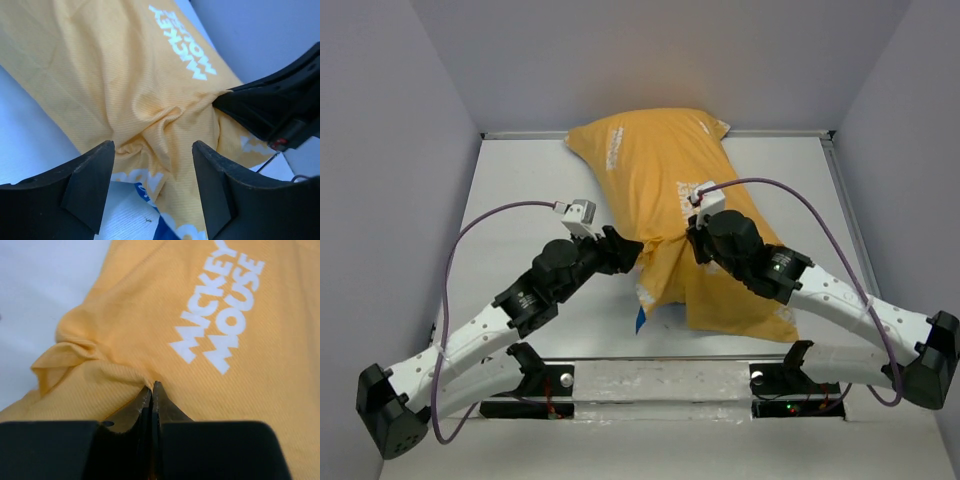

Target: Put the pillow into the pillowcase

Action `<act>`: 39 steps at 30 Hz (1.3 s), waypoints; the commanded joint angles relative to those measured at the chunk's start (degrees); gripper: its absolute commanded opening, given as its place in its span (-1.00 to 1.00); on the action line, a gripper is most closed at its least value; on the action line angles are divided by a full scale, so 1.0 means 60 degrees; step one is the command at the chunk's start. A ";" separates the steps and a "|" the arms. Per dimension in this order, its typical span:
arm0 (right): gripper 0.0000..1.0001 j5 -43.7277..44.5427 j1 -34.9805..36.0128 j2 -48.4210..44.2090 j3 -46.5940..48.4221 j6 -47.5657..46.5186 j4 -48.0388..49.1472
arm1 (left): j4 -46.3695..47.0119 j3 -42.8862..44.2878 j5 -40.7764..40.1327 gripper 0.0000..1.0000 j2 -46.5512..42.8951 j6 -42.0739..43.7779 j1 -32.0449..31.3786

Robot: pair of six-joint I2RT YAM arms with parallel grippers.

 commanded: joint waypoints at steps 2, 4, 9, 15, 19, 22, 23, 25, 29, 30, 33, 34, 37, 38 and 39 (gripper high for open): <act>-0.07 -0.0507 -0.0833 -0.0655 0.0033 -0.0434 0.0873 | -0.0708 0.0936 -0.0714 0.50 -0.0550 0.0051 0.0055; 0.67 -0.1107 -0.0833 -0.0523 0.0529 0.0120 -0.0281 | -0.0826 0.0966 -0.1051 0.53 -0.0346 0.0109 0.0157; 0.72 -0.2046 -0.0833 -0.1823 0.0137 0.1454 -0.1705 | -0.0534 0.0761 -0.1111 0.58 0.0299 0.0212 0.0567; 0.67 0.0854 -0.0833 -0.3130 0.0064 0.3136 -0.4165 | -0.0137 0.0614 -0.0379 0.55 0.0798 0.0256 0.0934; -0.05 0.1643 -0.0833 -0.3554 -0.0288 0.3857 -0.4446 | -0.0356 0.0614 0.0426 0.32 0.0535 0.0636 0.0890; -0.76 0.1296 -0.0833 -0.3571 -0.0143 0.3698 -0.4519 | -0.1073 0.0658 0.0385 0.24 0.0446 0.0871 0.0554; -0.73 0.0756 -0.0833 -0.3439 -0.0084 0.3363 -0.4505 | -0.1336 0.0600 -0.0066 0.24 0.0432 0.0900 0.0437; -0.51 -0.1417 -0.0833 -0.2653 -0.0010 0.2981 -0.4286 | -0.1631 0.0439 -0.0595 0.24 0.0417 0.0756 0.0276; 0.32 -0.1876 0.0331 -0.1126 0.0630 0.2599 -0.2926 | -0.0365 0.0088 -0.1842 0.45 -0.0050 0.0126 0.0667; 0.41 -0.1161 0.0643 -0.0819 0.0997 0.2540 -0.2893 | -0.0038 0.0101 -0.1770 0.55 -0.0037 0.0052 0.0873; 0.55 -0.0337 0.1623 0.0470 0.2444 0.2059 -0.3126 | 0.0579 0.0553 -0.0952 0.61 0.0562 -0.0022 0.2190; 0.58 0.0537 0.1846 0.0792 0.2770 0.1955 -0.3258 | 0.0711 0.0643 -0.0645 0.63 0.0737 -0.0051 0.2542; 0.67 0.2344 0.2432 0.2081 0.3811 0.1895 -0.4048 | 0.1223 0.0659 0.0075 0.64 0.1032 -0.0300 0.3481; 0.70 0.2695 0.2579 0.2708 0.4089 0.1982 -0.4587 | 0.1486 0.0470 0.0366 0.64 0.1032 -0.0388 0.3628; 0.71 0.3236 0.2914 0.3019 0.4570 0.2200 -0.4853 | 0.1590 0.0366 0.0543 0.64 0.1018 -0.0548 0.3847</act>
